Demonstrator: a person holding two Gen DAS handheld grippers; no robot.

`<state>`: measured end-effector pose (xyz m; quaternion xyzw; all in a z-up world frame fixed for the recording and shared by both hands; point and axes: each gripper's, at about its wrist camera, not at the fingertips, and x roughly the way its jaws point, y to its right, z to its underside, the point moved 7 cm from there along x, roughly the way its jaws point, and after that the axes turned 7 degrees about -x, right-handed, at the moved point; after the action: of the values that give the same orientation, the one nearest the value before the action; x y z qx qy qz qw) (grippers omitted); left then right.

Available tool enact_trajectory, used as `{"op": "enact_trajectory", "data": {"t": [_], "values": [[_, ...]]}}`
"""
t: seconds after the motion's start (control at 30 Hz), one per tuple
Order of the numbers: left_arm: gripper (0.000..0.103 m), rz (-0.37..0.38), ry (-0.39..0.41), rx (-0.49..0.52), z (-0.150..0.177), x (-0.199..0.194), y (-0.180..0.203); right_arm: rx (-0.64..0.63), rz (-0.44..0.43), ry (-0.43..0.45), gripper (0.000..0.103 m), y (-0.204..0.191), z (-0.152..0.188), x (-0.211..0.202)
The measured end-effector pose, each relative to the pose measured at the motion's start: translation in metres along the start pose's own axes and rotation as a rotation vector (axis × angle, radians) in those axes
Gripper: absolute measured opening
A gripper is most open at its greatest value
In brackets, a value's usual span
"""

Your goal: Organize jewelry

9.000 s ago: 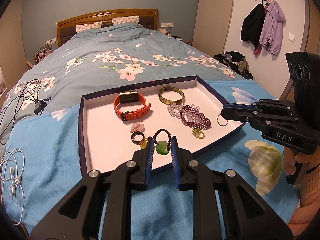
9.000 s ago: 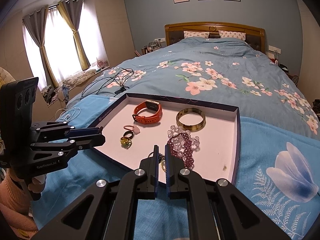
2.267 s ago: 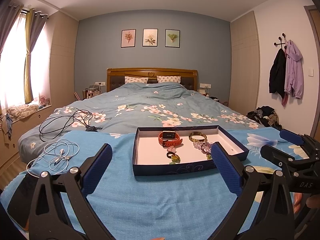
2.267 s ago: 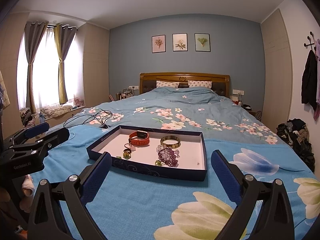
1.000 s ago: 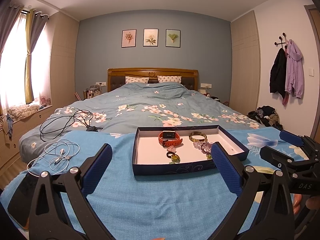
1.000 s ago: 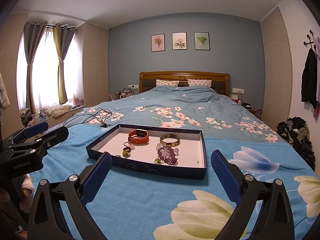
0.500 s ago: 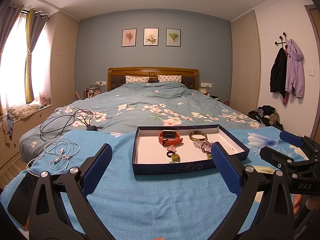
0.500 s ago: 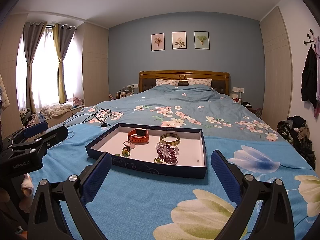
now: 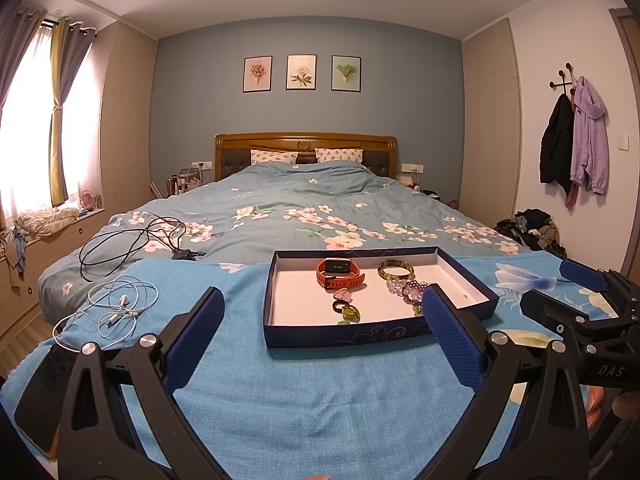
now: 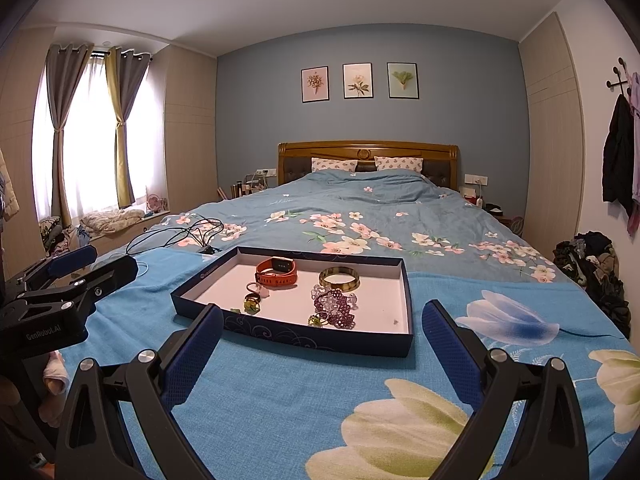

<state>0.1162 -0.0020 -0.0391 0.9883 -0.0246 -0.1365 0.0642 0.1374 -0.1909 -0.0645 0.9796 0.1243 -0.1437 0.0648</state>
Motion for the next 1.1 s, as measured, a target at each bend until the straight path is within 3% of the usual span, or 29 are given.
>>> {"op": "enact_trajectory", "data": {"t": [0.93,1.1], "values": [[0.097,-0.003,-0.003,-0.009,-0.002,0.004,-0.005,-0.013,0.004,-0.007,0.096,0.002,-0.003,0.001],[0.097,0.001,-0.069,-0.030,0.005,0.015,-0.012,-0.015,0.035,-0.103,0.096,0.027,0.010,0.015]]}}
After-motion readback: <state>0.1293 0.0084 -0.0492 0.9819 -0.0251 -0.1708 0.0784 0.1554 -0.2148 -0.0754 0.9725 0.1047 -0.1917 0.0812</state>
